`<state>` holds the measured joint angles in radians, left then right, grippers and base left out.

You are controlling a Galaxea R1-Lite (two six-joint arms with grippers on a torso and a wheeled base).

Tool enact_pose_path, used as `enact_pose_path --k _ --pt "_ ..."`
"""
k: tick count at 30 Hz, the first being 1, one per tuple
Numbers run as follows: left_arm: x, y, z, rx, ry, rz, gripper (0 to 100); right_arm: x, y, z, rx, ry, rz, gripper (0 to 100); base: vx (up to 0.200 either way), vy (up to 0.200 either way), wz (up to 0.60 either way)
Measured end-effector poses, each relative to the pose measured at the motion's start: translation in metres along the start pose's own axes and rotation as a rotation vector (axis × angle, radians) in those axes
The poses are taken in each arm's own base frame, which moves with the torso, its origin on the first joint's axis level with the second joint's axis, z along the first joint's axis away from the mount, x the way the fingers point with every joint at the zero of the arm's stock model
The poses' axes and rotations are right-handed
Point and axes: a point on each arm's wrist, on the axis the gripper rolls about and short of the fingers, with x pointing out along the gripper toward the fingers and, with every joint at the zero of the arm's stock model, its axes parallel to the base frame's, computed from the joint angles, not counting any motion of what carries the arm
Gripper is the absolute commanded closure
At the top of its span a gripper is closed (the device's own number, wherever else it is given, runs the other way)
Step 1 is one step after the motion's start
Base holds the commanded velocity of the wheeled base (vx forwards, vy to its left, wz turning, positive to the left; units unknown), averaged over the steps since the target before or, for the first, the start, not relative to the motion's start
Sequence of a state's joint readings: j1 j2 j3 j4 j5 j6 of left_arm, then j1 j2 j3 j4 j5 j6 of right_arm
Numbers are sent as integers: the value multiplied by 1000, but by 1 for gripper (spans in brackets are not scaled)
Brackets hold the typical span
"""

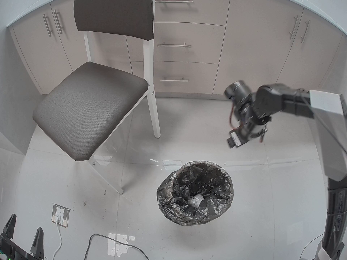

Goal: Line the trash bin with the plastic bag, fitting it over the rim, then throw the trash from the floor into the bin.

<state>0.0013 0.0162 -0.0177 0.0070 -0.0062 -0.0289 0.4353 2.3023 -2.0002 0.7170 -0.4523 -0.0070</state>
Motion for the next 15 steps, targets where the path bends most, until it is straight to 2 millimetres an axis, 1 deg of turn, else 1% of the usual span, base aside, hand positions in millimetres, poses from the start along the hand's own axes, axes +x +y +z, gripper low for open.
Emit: enact_pose_path --k 3,5,7,9,10,11,12,15 --pt "0 0 0 0 0 0 0 -26 -56 1 81 -20 -50 0 0 0 0" --pt "0 0 0 0 -1 1 0 -44 -91 -3 133 -29 -81 0 0 0 0" --pt "0 0 0 0 -1 1 0 -72 -126 -12 184 -43 -106 0 0 0 0" --pt "0 0 0 0 -1 0 0 -100 -154 -24 226 -53 -114 0 0 0 0" --pt "0 0 0 0 -1 0 0 -125 -171 -35 256 -67 -110 0 0 0 0" --pt "0 0 0 0 -1 0 0 -136 -177 -39 267 -75 -107 0 0 0 0" --pt "0 0 0 0 -1 0 0 -152 -184 -47 280 -89 -102 0 0 0 0" --pt "0 0 0 0 0 0 0 -208 -201 -77 308 -126 -79 0 0 0 0"
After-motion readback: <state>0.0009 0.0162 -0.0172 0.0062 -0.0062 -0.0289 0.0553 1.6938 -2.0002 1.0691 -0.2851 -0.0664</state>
